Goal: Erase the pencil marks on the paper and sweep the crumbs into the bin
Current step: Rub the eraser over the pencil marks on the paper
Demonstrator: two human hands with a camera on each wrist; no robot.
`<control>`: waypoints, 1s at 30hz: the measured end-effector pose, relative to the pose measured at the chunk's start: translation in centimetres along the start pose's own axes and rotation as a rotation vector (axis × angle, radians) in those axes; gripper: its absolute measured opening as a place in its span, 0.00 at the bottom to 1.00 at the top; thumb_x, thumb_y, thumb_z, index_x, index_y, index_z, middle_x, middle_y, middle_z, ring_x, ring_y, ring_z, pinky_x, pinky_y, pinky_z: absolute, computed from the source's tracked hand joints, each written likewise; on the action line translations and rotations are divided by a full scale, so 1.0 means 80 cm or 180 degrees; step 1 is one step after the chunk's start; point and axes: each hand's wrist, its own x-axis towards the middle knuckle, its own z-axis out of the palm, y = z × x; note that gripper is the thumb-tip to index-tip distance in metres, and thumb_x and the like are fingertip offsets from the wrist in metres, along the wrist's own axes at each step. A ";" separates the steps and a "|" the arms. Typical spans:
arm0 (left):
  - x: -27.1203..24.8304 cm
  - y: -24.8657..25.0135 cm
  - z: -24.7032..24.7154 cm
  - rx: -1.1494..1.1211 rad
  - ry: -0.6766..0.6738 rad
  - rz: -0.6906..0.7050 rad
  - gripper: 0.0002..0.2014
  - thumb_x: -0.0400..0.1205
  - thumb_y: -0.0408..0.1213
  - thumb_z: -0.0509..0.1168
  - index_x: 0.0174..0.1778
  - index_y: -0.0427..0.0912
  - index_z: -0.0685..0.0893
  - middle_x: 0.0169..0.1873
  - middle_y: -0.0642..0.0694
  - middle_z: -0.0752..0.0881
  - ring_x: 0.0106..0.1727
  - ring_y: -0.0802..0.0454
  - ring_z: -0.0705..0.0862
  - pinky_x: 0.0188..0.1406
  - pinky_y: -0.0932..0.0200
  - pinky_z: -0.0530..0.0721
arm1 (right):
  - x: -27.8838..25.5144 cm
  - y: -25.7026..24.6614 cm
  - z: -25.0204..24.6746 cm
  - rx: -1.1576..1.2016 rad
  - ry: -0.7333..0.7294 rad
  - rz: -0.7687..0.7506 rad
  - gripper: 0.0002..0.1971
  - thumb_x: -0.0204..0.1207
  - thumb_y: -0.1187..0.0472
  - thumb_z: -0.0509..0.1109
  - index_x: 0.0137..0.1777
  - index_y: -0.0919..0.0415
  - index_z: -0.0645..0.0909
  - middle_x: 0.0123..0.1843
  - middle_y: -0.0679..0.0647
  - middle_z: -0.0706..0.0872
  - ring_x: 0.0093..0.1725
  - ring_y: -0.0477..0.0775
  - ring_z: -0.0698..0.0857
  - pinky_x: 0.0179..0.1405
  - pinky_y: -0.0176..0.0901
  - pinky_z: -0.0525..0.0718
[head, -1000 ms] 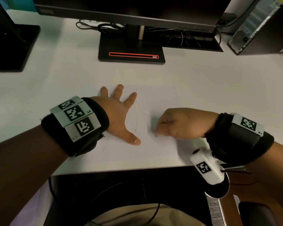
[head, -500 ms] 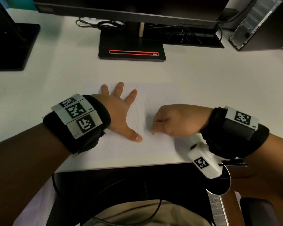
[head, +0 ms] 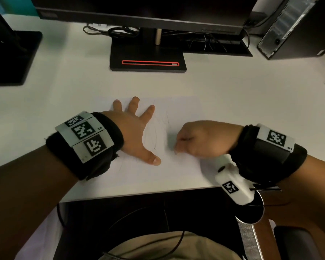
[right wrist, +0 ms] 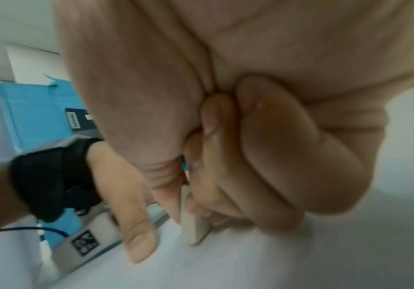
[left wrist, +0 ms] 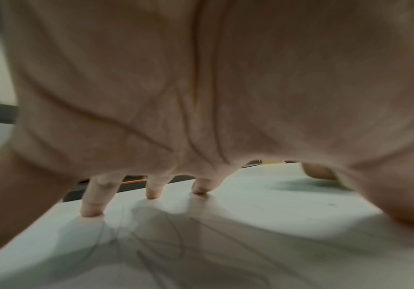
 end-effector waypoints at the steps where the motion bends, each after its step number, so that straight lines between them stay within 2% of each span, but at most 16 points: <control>1: 0.000 0.000 0.000 -0.0006 -0.0001 0.0004 0.71 0.56 0.84 0.64 0.80 0.62 0.22 0.82 0.48 0.23 0.83 0.29 0.33 0.78 0.26 0.59 | -0.001 0.000 0.003 -0.0010 -0.0060 -0.0011 0.22 0.86 0.48 0.64 0.32 0.59 0.74 0.28 0.52 0.72 0.30 0.52 0.71 0.39 0.49 0.77; 5: 0.001 -0.001 0.001 0.0000 0.0002 0.0034 0.71 0.55 0.85 0.64 0.79 0.62 0.22 0.81 0.49 0.23 0.83 0.28 0.33 0.77 0.25 0.59 | -0.003 0.011 -0.010 0.0147 0.0149 0.0123 0.22 0.85 0.48 0.66 0.31 0.59 0.72 0.29 0.54 0.70 0.30 0.55 0.70 0.36 0.50 0.74; 7: 0.000 -0.001 0.001 -0.0010 -0.0003 0.0031 0.71 0.55 0.85 0.64 0.79 0.62 0.22 0.82 0.48 0.23 0.83 0.28 0.33 0.77 0.25 0.59 | -0.006 0.004 -0.003 0.0107 0.0034 0.0065 0.22 0.86 0.49 0.65 0.33 0.63 0.76 0.29 0.53 0.72 0.30 0.53 0.71 0.37 0.49 0.75; 10: 0.000 0.000 0.001 -0.0008 -0.0003 0.0017 0.71 0.55 0.84 0.64 0.79 0.62 0.22 0.82 0.48 0.23 0.83 0.29 0.33 0.78 0.26 0.59 | -0.010 -0.001 0.008 0.0053 -0.0158 -0.0053 0.22 0.87 0.49 0.65 0.35 0.63 0.79 0.29 0.51 0.73 0.30 0.50 0.72 0.40 0.48 0.77; 14: -0.001 0.000 0.000 -0.0002 0.0012 0.0021 0.71 0.56 0.84 0.64 0.80 0.62 0.23 0.82 0.49 0.23 0.84 0.29 0.33 0.78 0.26 0.60 | -0.011 0.006 -0.003 0.0114 0.0047 0.0054 0.23 0.86 0.48 0.65 0.32 0.61 0.73 0.28 0.52 0.70 0.28 0.52 0.69 0.37 0.49 0.75; 16: -0.001 -0.001 0.001 -0.0006 0.0018 0.0019 0.71 0.55 0.85 0.64 0.80 0.62 0.23 0.82 0.49 0.23 0.84 0.29 0.34 0.78 0.26 0.60 | -0.014 0.000 0.005 0.0033 -0.0104 -0.0003 0.23 0.87 0.48 0.64 0.36 0.66 0.78 0.30 0.52 0.74 0.30 0.50 0.72 0.40 0.49 0.78; 18: 0.001 -0.001 0.001 -0.0001 0.0032 0.0026 0.71 0.55 0.85 0.64 0.80 0.62 0.23 0.82 0.48 0.23 0.84 0.29 0.34 0.78 0.26 0.60 | -0.016 0.001 0.007 0.0021 -0.0142 -0.0038 0.23 0.87 0.48 0.65 0.38 0.67 0.80 0.30 0.51 0.74 0.31 0.50 0.72 0.41 0.47 0.78; 20: 0.001 0.000 0.001 0.0006 0.0035 0.0026 0.71 0.55 0.85 0.64 0.80 0.62 0.23 0.82 0.48 0.24 0.84 0.29 0.34 0.78 0.26 0.59 | -0.016 0.006 0.001 0.0105 -0.0018 -0.0005 0.23 0.87 0.48 0.65 0.35 0.65 0.77 0.29 0.53 0.71 0.29 0.51 0.70 0.39 0.49 0.76; 23: 0.000 -0.001 0.001 -0.0003 0.0025 0.0021 0.71 0.55 0.85 0.64 0.80 0.62 0.23 0.82 0.48 0.24 0.84 0.29 0.34 0.78 0.25 0.60 | -0.017 0.002 0.007 0.0039 -0.0098 -0.0051 0.23 0.87 0.48 0.64 0.40 0.69 0.81 0.31 0.59 0.79 0.33 0.53 0.76 0.46 0.54 0.83; 25: 0.001 -0.001 0.001 -0.0003 0.0027 0.0022 0.71 0.55 0.85 0.64 0.80 0.62 0.23 0.82 0.49 0.24 0.84 0.29 0.34 0.77 0.25 0.60 | -0.020 -0.001 0.015 0.0009 -0.0231 -0.0111 0.22 0.87 0.48 0.65 0.42 0.69 0.83 0.32 0.55 0.78 0.34 0.52 0.77 0.50 0.55 0.83; 27: 0.002 -0.001 0.001 0.0003 0.0037 0.0030 0.71 0.55 0.85 0.63 0.80 0.62 0.23 0.82 0.48 0.24 0.84 0.29 0.34 0.77 0.25 0.60 | -0.020 0.006 0.011 0.0104 -0.0157 -0.0077 0.23 0.86 0.48 0.65 0.44 0.71 0.83 0.32 0.53 0.76 0.34 0.52 0.75 0.52 0.57 0.84; 30: 0.001 0.000 0.001 0.0014 0.0023 0.0029 0.71 0.55 0.85 0.64 0.80 0.62 0.23 0.82 0.48 0.23 0.84 0.29 0.34 0.77 0.25 0.60 | -0.019 0.010 0.008 0.0021 -0.0085 -0.0042 0.24 0.86 0.47 0.64 0.42 0.70 0.81 0.31 0.53 0.75 0.33 0.52 0.75 0.50 0.59 0.85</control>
